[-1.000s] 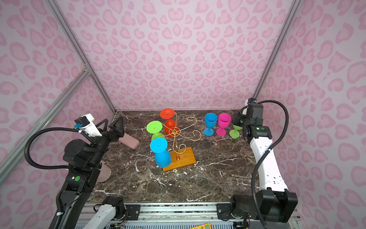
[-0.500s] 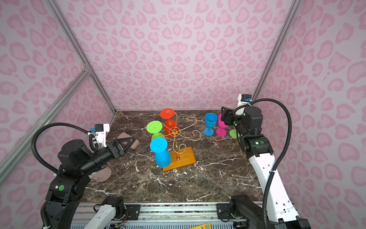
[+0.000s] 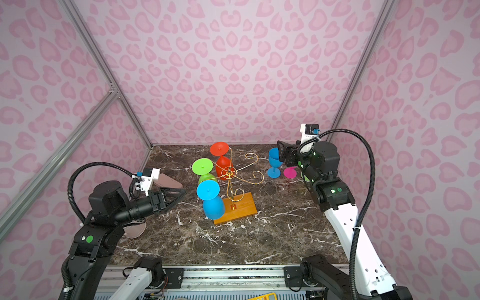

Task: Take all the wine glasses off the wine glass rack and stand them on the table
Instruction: 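Move the left gripper to the cyan glass stem on the rack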

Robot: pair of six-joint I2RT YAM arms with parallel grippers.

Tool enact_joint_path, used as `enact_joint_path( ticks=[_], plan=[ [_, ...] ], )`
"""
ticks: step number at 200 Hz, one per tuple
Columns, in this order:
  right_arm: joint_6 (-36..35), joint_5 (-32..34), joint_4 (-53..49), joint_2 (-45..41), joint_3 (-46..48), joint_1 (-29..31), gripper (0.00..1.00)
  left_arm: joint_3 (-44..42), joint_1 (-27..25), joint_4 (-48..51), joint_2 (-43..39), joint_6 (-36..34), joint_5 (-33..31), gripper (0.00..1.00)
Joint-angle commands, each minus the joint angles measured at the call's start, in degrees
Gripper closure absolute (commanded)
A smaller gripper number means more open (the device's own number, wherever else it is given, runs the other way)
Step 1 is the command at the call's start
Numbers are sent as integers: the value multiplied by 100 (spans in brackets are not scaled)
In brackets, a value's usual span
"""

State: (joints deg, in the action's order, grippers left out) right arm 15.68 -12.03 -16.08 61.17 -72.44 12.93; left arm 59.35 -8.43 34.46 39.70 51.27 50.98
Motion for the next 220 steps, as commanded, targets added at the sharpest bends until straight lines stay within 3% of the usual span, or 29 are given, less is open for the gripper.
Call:
enact_joint_path(
  ticks=[1, 32, 90, 220],
  plan=[
    [39, -72, 175, 9, 13, 59, 18, -42, -42, -268, 41, 113, 259, 39],
    [22, -98, 200, -24, -14, 171, 17, -38, -221, -358, 106, 180, 144, 40],
    [-39, -44, 272, -104, 9, 289, 13, -38, -1030, -561, 326, 316, -405, 43],
    [-48, -32, 324, -226, 161, 313, 12, -248, -1635, -1349, 487, 875, -1146, 54]
  ],
)
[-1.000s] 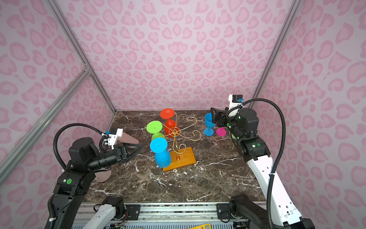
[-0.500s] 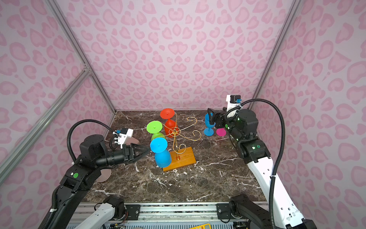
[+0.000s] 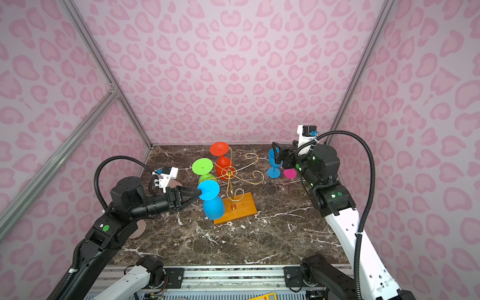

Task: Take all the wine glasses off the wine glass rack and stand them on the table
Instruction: 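Move the left gripper to the cyan glass stem on the rack, then close the left gripper on the cyan glass stem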

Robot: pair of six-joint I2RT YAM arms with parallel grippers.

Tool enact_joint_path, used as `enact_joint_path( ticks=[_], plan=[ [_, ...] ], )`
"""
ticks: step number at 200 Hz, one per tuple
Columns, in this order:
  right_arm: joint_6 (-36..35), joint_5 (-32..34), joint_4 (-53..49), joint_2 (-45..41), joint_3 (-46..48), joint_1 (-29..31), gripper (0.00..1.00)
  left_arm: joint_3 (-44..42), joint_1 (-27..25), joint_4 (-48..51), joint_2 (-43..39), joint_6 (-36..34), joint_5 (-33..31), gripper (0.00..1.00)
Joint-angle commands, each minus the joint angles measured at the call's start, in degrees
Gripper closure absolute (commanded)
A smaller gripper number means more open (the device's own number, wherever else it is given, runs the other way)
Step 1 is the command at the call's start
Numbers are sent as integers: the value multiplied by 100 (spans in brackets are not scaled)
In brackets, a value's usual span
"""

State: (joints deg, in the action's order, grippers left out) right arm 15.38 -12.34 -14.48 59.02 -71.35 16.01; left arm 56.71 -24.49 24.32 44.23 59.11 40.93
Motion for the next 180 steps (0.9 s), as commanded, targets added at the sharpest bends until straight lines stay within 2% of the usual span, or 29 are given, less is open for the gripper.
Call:
enact_joint_path(
  ticks=[1, 76, 82, 180],
  plan=[
    [-17, -3, 165, -13, 56, 6, 12, 16, -29, -337, 38, 91, -139, 55],
    [-24, 11, 165, -27, 67, 0, 11, 5, -152, -471, 143, 144, -217, 63],
    [-13, -5, 173, -31, 72, 2, 11, 7, -152, -471, 145, 144, -219, 67],
    [14, -38, 218, 4, 117, 2, 11, -54, -179, -629, 130, 283, -234, 84]
  ],
)
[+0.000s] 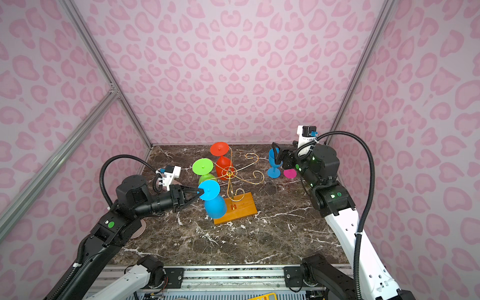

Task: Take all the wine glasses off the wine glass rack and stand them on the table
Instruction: 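Close the left gripper on the cyan glass stem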

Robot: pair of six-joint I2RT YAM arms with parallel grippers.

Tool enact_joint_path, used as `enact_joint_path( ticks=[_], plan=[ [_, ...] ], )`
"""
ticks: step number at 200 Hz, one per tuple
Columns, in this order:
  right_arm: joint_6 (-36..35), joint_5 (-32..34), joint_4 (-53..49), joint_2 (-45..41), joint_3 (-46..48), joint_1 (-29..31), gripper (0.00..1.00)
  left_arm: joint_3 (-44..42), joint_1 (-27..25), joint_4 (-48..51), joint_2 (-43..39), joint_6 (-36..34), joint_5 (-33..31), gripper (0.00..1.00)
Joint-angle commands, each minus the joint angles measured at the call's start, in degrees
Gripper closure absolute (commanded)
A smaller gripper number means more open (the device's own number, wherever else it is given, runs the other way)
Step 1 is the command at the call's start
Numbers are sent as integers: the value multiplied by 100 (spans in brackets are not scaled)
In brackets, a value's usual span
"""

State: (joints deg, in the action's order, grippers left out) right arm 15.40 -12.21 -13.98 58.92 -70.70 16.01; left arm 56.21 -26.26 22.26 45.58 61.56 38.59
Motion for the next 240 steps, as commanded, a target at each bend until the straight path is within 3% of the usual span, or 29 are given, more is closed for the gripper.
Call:
enact_joint_path(
  ticks=[1, 103, 240],
  plan=[
    [14, -53, 172, 15, 49, 5, 11, 0, -2, -424, -10, 39, 0, 85],
    [42, -79, 189, -7, 96, 3, 11, 180, -2, -158, -109, 58, -167, 95],
    [34, -71, 185, -112, 179, 4, 10, 355, -2, -46, -203, 259, -312, 97]
  ],
)
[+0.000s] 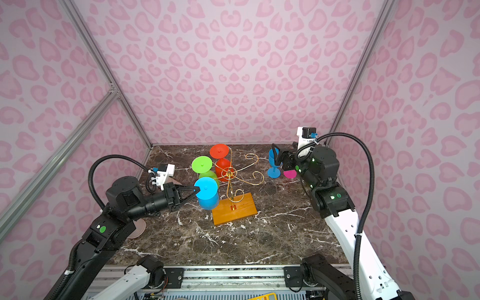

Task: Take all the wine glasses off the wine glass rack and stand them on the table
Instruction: 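Close the left gripper on the cyan glass stem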

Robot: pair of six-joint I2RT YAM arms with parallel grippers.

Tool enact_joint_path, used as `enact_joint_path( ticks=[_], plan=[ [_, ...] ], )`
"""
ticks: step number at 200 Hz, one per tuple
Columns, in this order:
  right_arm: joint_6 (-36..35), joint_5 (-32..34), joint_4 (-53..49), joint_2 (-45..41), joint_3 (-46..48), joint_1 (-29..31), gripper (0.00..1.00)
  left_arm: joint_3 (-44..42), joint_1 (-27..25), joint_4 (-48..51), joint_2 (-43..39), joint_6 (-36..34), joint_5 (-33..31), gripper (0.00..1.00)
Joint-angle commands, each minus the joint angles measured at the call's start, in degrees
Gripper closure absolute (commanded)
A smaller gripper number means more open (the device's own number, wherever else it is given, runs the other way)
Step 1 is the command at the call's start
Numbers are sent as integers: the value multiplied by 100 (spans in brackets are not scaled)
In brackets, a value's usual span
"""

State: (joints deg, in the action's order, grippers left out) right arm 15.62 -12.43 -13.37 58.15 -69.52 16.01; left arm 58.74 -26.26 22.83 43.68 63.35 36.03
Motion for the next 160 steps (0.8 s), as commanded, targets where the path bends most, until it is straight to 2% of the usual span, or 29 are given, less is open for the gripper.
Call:
enact_joint_path(
  ticks=[1, 160],
  plan=[
    [12, -49, 119, -34, 65, 1, 10, 102, -2, -103, -11, 80, -59, 97],
    [-41, 9, 49, -87, 101, -1, 9, 366, 16, 177, 92, -42, -446, 97]
  ],
)
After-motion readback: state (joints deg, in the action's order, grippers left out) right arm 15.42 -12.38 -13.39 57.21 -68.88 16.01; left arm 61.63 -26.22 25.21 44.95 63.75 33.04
